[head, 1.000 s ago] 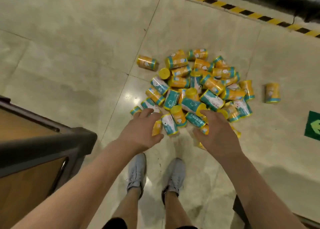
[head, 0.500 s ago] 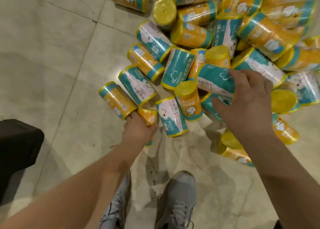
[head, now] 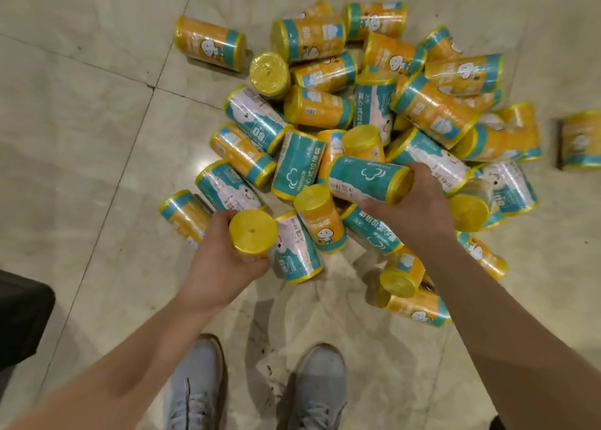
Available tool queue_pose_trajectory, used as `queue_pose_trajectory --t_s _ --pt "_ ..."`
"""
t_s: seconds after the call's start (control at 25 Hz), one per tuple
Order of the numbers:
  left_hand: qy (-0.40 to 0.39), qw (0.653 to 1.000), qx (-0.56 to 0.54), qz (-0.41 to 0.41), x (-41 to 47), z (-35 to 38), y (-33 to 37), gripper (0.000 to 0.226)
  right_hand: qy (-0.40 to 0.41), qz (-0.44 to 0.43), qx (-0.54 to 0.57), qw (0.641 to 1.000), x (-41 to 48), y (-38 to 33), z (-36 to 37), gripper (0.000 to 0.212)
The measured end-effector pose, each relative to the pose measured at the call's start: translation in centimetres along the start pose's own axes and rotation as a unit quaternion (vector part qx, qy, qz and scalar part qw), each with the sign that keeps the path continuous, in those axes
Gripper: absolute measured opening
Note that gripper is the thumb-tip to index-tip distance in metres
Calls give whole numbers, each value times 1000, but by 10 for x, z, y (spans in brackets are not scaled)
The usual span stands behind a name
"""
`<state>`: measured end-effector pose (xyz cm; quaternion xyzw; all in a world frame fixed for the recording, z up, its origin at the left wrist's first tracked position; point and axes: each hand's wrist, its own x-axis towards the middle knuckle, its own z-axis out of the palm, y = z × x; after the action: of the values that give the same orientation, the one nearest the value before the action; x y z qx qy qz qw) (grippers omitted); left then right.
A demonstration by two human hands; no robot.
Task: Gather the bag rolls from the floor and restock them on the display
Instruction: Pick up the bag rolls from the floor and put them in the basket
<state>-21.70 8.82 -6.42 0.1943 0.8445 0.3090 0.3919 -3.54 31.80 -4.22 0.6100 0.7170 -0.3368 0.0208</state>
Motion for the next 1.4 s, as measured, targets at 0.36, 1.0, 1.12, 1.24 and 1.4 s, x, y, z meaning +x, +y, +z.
queue_pose_trajectory --t_s 0.36,1.0,1.12,1.24,1.4 --pt "-46 987 -89 127 -86 -150 214 77 38 -115 90 989 -137 -122 -169 95" --pt "-16 943 -58 328 -431 -478 492 84 104 -381 159 905 -451 -390 -520 87" --pt "41 943 -81 320 -467 -491 481 82 63 -430 162 886 -464 -400 -517 86" --pt "114 945 -113 285 -503 -488 458 80 0 -487 153 860 -471 -409 -510 85" --pt "231 937 -168 203 -573 -465 407 74 -122 -567 106 808 -493 -422 -487 84"
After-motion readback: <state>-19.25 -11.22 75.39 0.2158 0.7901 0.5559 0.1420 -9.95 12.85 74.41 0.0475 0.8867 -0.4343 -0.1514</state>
